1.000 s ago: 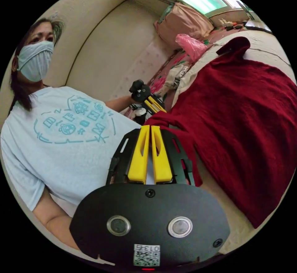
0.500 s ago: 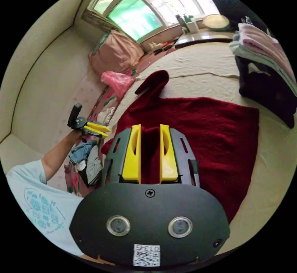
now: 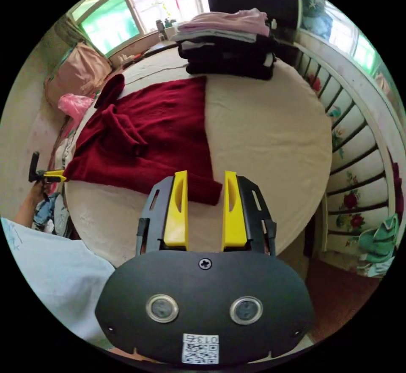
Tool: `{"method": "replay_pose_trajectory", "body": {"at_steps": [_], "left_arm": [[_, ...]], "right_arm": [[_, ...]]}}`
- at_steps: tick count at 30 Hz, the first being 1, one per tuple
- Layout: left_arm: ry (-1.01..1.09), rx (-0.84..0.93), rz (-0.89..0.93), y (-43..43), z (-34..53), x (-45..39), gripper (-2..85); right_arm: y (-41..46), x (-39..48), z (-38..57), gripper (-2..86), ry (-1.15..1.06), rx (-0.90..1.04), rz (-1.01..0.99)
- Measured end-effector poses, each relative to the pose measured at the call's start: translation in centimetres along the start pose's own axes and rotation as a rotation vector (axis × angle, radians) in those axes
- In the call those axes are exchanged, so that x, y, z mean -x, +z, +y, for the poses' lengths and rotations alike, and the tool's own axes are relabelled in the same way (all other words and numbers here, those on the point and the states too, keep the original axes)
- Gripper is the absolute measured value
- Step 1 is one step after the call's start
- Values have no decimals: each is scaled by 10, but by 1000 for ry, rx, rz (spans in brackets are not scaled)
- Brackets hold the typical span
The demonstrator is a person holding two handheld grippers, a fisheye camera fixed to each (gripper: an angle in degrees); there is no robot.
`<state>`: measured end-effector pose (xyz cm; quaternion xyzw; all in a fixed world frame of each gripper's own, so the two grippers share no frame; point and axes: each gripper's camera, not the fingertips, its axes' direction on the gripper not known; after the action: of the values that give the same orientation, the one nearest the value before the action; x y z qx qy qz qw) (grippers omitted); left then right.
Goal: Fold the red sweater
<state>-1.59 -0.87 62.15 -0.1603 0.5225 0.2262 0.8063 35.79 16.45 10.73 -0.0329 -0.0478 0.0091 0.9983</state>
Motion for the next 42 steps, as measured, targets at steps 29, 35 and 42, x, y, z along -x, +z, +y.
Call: {"method": "replay_pose_trajectory", "body": {"at_steps": [29, 35, 42], "left_arm": [[-22, -114, -132, -62, 48, 5, 50], [-43, -194, -42, -71, 64, 12, 91], [-59, -88, 16, -69, 36, 17, 77]], "right_arm": [[4, 87, -55, 85, -454, -39, -42], [67, 98, -40, 102, -536, 220, -89], [93, 129, -35, 39, -657, 302, 38]]}}
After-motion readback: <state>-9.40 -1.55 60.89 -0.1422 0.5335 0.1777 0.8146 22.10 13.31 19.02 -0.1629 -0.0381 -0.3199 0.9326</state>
